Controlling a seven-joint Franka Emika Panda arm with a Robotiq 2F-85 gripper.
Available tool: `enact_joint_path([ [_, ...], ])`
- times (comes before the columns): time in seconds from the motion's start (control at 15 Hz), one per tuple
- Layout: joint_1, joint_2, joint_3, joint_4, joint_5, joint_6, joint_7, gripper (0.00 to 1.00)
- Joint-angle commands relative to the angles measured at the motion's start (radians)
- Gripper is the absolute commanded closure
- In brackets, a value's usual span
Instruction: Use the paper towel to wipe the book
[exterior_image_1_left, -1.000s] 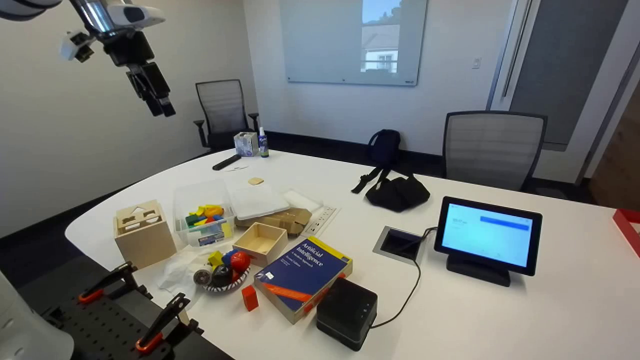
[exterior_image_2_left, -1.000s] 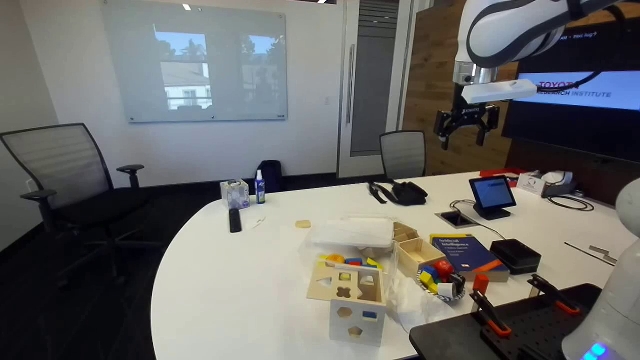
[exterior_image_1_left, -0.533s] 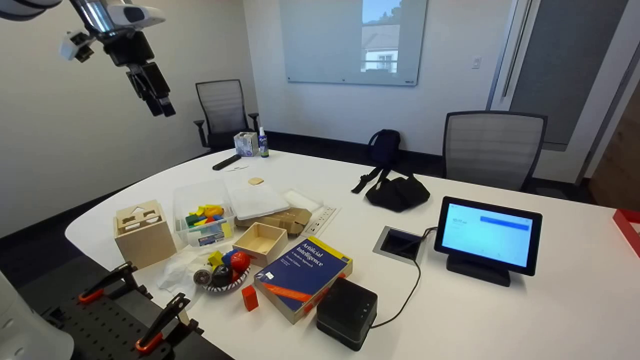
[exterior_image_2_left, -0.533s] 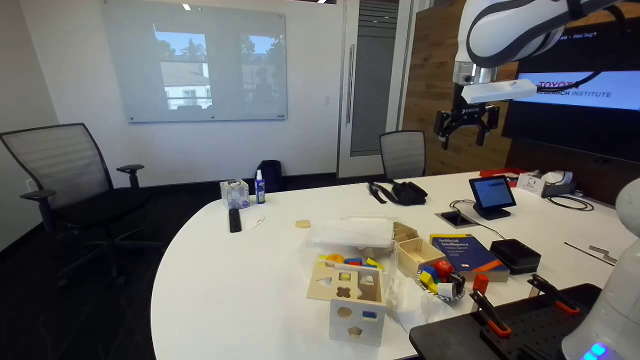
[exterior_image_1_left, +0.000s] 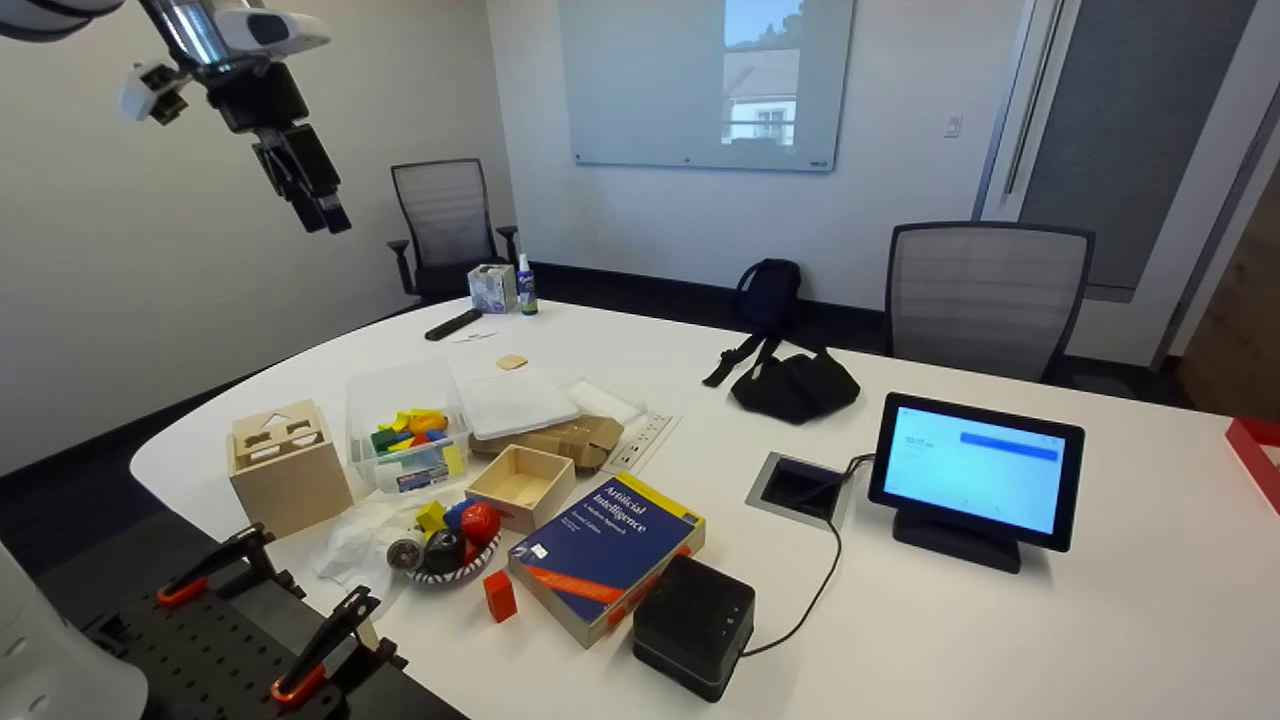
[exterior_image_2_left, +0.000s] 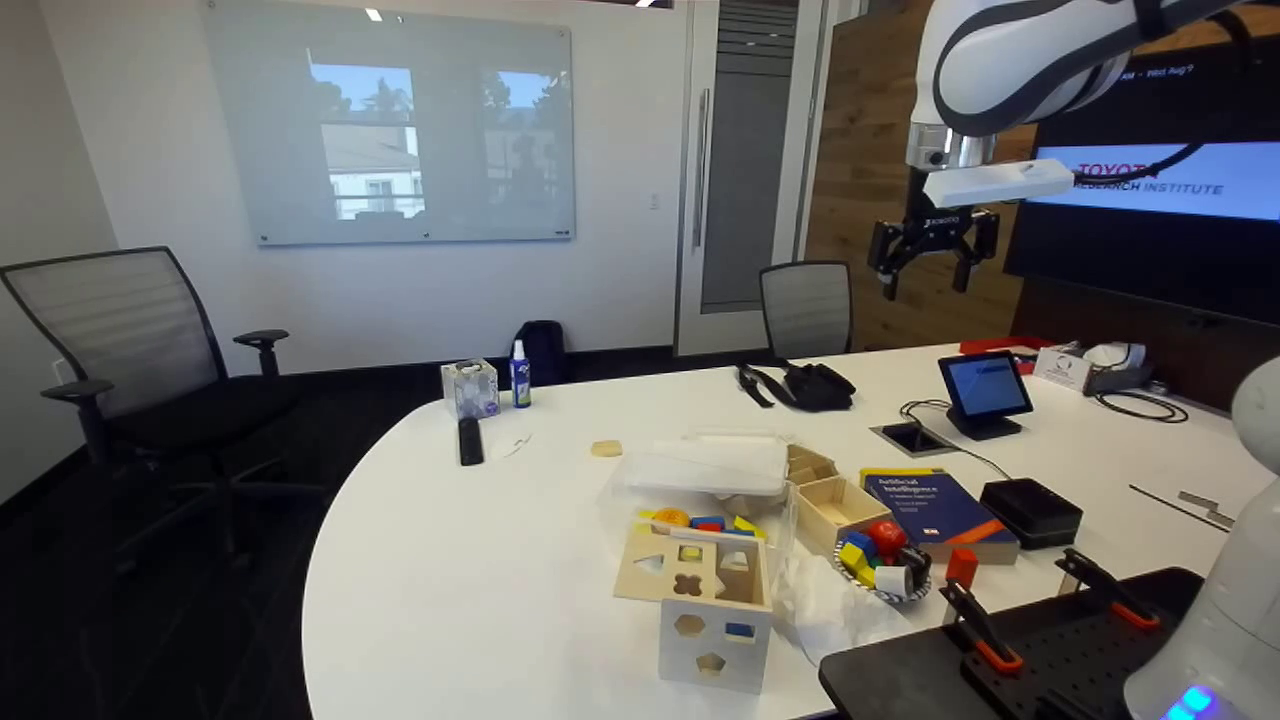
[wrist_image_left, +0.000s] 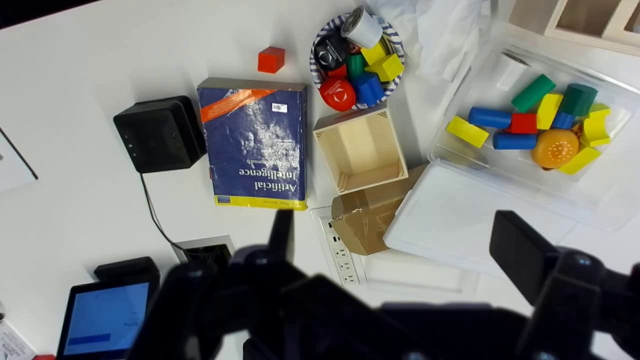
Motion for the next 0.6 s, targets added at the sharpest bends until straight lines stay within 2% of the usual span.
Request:
enact_joint_path([
  [0.0,0.016,0.003,-0.014,0.002,-0.01,-0.003,0.008,0.0],
  [0.27,0.034,0.052,-0.003,-0.012,-0.022,0.063,-0.014,0.0],
  [0.53,0.076,0.16,-0.004,-0.043,-0.011,0.186,-0.055,0.0],
])
